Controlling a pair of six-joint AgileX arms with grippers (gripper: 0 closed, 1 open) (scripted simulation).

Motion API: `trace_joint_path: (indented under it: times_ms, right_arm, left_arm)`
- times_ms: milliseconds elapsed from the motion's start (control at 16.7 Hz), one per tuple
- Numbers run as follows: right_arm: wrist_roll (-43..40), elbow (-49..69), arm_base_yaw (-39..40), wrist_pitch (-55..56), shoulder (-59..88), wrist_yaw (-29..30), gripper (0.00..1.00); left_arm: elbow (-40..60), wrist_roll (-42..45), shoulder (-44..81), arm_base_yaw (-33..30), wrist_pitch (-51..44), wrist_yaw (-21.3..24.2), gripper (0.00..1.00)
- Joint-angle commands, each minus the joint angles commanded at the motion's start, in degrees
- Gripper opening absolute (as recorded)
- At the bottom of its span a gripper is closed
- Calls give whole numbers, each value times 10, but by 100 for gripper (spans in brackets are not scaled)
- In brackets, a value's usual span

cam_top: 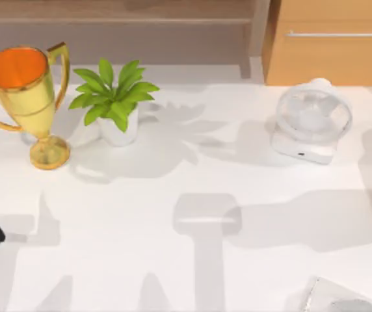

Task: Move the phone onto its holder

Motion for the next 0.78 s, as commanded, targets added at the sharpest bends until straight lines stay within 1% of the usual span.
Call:
trace_joint_path:
  times_ms: [420,480,780]
  right_arm:
    - [0,0,0,0,0,0,98]
    - [0,0,0,0,0,0,100]
    - [0,0,0,0,0,0,100]
  left_arm:
    - [0,0,0,0,0,0,100]
    - [0,0,0,0,0,0,100]
    - [0,0,0,0,0,0,100]
